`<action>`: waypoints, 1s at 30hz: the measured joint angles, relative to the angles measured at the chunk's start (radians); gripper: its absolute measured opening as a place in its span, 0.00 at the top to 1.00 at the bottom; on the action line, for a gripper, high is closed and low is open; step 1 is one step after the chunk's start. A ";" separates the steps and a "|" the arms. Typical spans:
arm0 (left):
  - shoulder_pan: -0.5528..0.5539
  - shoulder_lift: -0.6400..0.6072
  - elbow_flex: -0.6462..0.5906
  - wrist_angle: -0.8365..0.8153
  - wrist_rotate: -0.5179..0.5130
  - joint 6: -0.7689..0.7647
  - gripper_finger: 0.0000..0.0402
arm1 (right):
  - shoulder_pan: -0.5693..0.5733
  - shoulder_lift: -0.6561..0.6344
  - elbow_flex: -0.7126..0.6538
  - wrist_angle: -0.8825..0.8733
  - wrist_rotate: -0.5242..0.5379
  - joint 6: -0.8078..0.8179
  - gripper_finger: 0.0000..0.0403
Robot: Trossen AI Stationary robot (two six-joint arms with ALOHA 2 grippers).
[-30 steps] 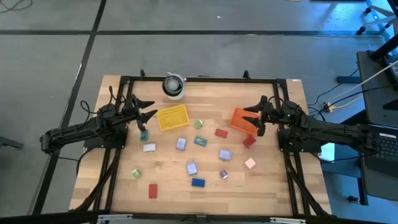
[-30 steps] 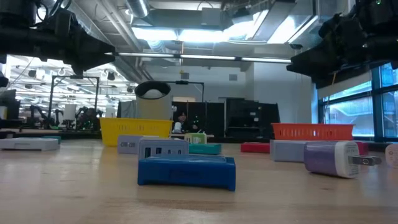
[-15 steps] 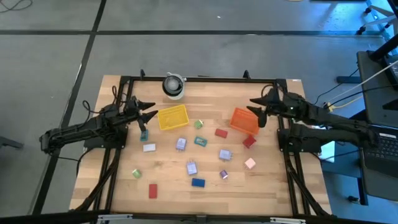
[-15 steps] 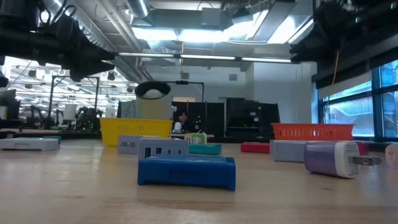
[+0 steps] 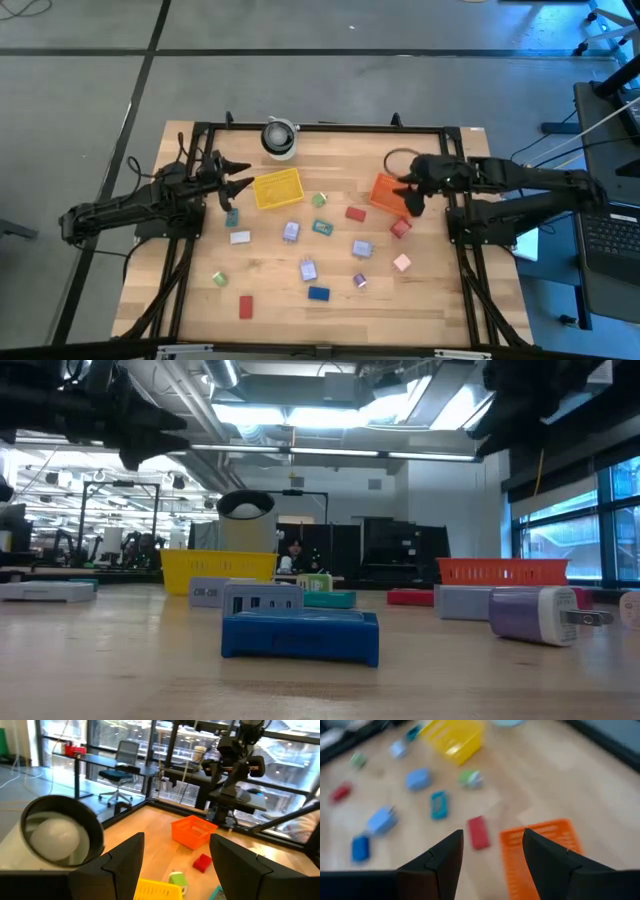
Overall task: Pick & Place Office items
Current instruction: Put the pink charger adapter into the orange bin
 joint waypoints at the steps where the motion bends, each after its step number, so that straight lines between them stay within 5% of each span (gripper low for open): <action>1: 0.000 0.005 0.003 -0.003 0.002 0.003 0.45 | 0.023 0.017 0.009 -0.001 -0.015 -0.024 0.49; 10: 0.000 0.030 0.005 -0.003 0.003 0.003 0.45 | 0.235 0.116 0.027 -0.037 -0.244 -0.063 0.49; 22: 0.000 0.034 0.005 0.020 0.001 -0.038 0.45 | 0.407 0.356 0.027 -0.058 -0.231 -0.073 0.48; 30: 0.000 0.034 0.005 0.020 -0.001 -0.020 0.45 | 0.407 0.540 0.026 -0.196 -0.223 -0.034 0.32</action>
